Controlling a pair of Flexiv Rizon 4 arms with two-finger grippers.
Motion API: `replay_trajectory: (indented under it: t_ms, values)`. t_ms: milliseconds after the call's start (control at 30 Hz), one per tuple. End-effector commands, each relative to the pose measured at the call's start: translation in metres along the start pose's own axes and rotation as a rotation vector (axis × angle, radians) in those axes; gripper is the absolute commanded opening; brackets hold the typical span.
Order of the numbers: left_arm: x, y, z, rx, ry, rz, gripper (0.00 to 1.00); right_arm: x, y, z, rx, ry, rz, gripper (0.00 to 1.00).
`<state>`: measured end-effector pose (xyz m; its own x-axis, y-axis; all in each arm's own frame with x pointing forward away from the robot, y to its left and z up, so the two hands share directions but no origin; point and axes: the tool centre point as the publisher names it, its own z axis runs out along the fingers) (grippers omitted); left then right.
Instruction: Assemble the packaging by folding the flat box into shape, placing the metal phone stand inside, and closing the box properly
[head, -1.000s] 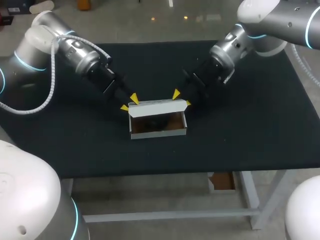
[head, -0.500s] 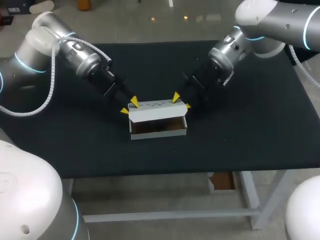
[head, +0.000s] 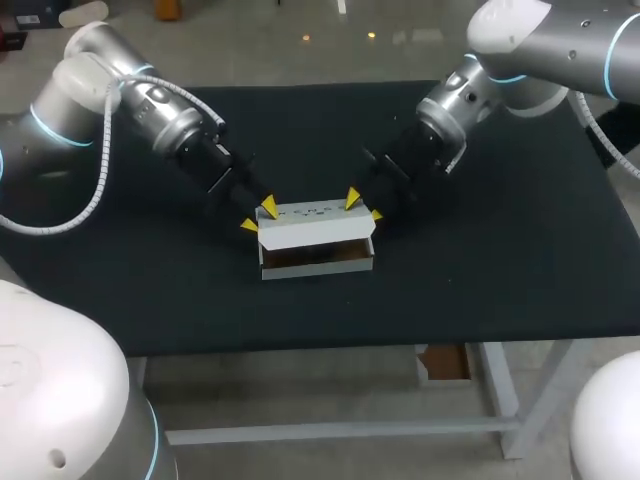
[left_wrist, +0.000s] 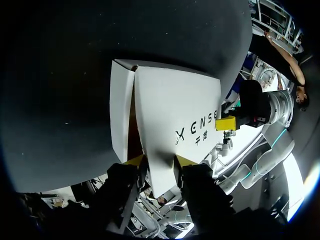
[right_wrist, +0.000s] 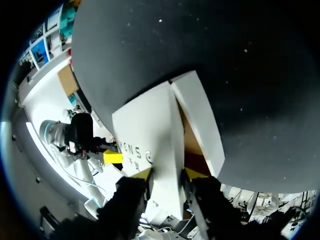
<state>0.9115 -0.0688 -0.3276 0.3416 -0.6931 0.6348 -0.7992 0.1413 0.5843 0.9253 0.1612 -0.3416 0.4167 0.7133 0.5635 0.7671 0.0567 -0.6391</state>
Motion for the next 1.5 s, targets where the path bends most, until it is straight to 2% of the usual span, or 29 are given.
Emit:
replay_trajectory:
  t_ms: [33, 1233, 1500]
  values:
    - [0.001, 0.005, 0.002, 0.012, -0.009, 0.000, 0.39, -0.001, 0.002, 0.005, 0.002, -0.003, 0.000, 0.40]
    - [-0.002, 0.014, -0.003, 0.094, -0.083, 0.026, 0.46, -0.005, 0.008, 0.008, -0.015, -0.046, -0.017, 0.41]
    - [-0.001, 0.024, -0.009, 0.139, -0.101, 0.044, 0.48, -0.005, 0.008, 0.008, -0.019, -0.056, -0.029, 0.42]
